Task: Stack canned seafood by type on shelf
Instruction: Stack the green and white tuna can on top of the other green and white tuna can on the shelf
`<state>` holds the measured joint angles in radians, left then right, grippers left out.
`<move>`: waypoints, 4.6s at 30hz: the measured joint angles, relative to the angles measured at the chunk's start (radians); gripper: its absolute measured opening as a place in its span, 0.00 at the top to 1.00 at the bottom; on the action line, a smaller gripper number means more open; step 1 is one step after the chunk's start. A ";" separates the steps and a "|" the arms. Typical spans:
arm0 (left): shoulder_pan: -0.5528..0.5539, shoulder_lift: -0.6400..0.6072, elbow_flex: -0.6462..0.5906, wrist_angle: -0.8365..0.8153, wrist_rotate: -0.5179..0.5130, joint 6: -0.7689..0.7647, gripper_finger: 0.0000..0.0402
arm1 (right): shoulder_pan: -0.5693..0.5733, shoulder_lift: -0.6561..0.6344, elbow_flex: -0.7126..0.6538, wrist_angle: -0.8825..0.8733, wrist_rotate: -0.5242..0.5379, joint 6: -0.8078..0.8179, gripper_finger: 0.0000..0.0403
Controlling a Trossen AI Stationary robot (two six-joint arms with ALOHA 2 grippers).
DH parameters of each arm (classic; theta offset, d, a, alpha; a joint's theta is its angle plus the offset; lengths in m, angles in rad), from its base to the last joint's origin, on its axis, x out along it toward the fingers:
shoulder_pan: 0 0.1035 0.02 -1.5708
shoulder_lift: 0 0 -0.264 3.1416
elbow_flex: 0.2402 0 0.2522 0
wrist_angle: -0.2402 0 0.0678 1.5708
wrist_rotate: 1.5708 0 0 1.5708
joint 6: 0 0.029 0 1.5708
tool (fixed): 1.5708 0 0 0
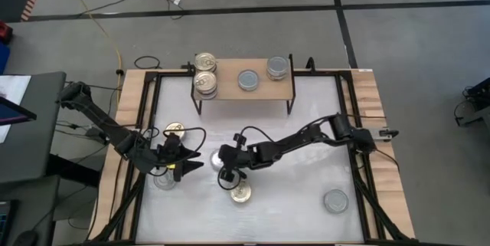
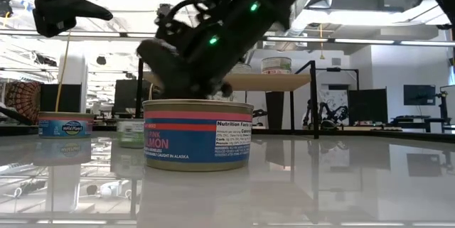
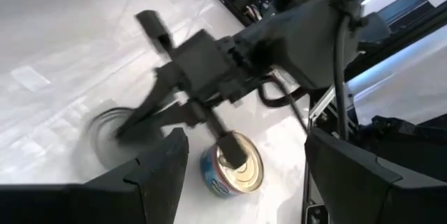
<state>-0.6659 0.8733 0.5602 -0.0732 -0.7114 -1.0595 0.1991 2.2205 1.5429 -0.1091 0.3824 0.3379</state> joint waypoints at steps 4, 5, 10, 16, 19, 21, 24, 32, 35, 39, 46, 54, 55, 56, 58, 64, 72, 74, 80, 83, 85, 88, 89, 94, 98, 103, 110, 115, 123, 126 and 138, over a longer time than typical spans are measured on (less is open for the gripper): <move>0.000 0.001 0.000 0.002 -0.014 -0.001 0.32 | 0.016 -0.045 0.003 -0.210 -0.013 0.017 0.97; 0.000 0.001 0.000 0.004 -0.015 -0.002 0.32 | 0.022 -0.059 0.003 -0.268 -0.012 0.027 0.97; 0.000 0.002 0.000 0.040 -0.042 0.003 0.32 | 0.064 -0.121 -0.001 -0.472 -0.015 0.050 0.96; 0.005 0.013 0.001 0.049 -0.067 0.011 0.32 | 0.122 -0.233 -0.003 -0.593 -0.020 0.140 0.96; 0.005 0.044 0.001 0.061 -0.067 0.010 0.32 | 0.156 -0.324 -0.021 -0.593 -0.021 0.156 0.96; 0.005 0.078 0.001 0.093 -0.067 0.009 0.32 | 0.177 -0.397 -0.057 -0.591 -0.020 0.196 0.96; 0.006 0.151 0.001 0.173 -0.069 0.010 0.32 | 0.213 -0.520 -0.162 -0.576 -0.013 0.265 0.96; 0.034 0.340 0.044 0.291 -0.078 -0.005 0.32 | 0.403 -0.827 -0.565 -0.426 0.199 0.681 0.96; 0.075 0.398 0.118 0.238 -0.064 0.003 0.32 | 0.479 -0.879 -0.671 -0.328 0.307 0.815 0.95; 0.138 0.465 0.215 0.106 -0.051 0.001 0.32 | 0.516 -0.876 -0.744 -0.236 0.406 0.938 0.92; 0.241 0.541 0.272 0.033 0.087 -0.017 0.32 | 0.469 -0.760 -0.763 -0.115 0.409 1.134 0.88; 0.299 0.554 0.273 0.017 0.162 -0.059 0.32 | 0.443 -0.701 -0.763 0.005 0.404 1.131 0.80; 0.304 0.554 0.273 0.018 0.162 -0.060 0.32 | 0.437 -0.701 -0.763 0.020 0.404 1.131 0.78; 0.309 0.554 0.273 0.017 0.162 -0.060 0.32 | 0.431 -0.701 -0.763 0.035 0.403 1.128 0.76; 0.319 0.554 0.273 0.014 0.162 -0.060 0.32 | 0.416 -0.701 -0.763 0.056 0.401 1.100 0.70; 0.339 0.554 0.273 0.011 0.171 -0.073 0.32 | 0.367 -0.702 -0.763 0.103 0.375 1.024 0.49; 0.330 0.698 0.273 0.129 0.188 -0.150 0.32 | 0.333 -0.690 -0.763 0.152 0.365 0.997 0.36; 0.330 0.738 0.273 0.168 0.201 -0.165 0.32 | 0.319 -0.673 -0.763 0.173 0.331 1.004 0.37; 0.339 0.788 0.273 0.192 0.241 -0.182 0.32 | 0.315 -0.554 -0.740 0.246 0.323 1.134 0.37; 0.339 0.798 0.273 0.198 0.248 -0.183 0.32 | 0.316 -0.527 -0.725 0.255 0.322 1.140 0.37; 0.339 0.797 0.273 0.196 0.253 -0.181 0.32 | 0.313 -0.520 -0.725 0.255 0.324 1.159 0.37; 0.342 0.797 0.273 0.194 0.254 -0.154 0.32 | 0.300 -0.499 -0.726 0.237 0.320 1.190 0.37; 0.343 0.797 0.273 0.195 0.254 -0.145 0.32 | 0.294 -0.493 -0.725 0.244 0.318 1.199 0.37; 0.348 0.809 0.273 0.190 0.254 -0.126 0.32 | 0.273 -0.457 -0.720 0.260 0.290 1.218 0.37; 0.355 0.843 0.273 0.213 0.266 -0.129 0.32 | 0.261 -0.436 -0.697 0.263 0.264 1.216 0.37; 0.366 0.888 0.274 0.239 0.332 -0.175 0.32 | 0.242 -0.432 -0.684 0.256 0.223 1.185 0.37; 0.366 0.891 0.274 0.276 0.338 -0.148 0.32 | 0.229 -0.432 -0.684 0.212 0.163 1.238 0.37; 0.373 0.891 0.274 0.273 0.337 -0.150 0.32 | 0.223 -0.432 -0.684 0.202 0.131 1.259 0.38; 0.376 0.891 0.274 0.280 0.337 -0.156 0.32 | 0.203 -0.432 -0.684 0.198 0.127 1.227 0.59; 0.377 0.891 0.274 0.318 0.338 -0.139 0.32 | 0.197 -0.432 -0.684 0.199 0.123 1.209 0.68; 0.376 0.891 0.274 0.401 0.347 -0.070 0.32 | 0.184 -0.432 -0.684 0.175 0.109 1.201 0.77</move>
<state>-0.2897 1.7641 0.8341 0.3283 -0.3640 -1.1294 0.3832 1.7882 0.8585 0.0664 0.4911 1.5387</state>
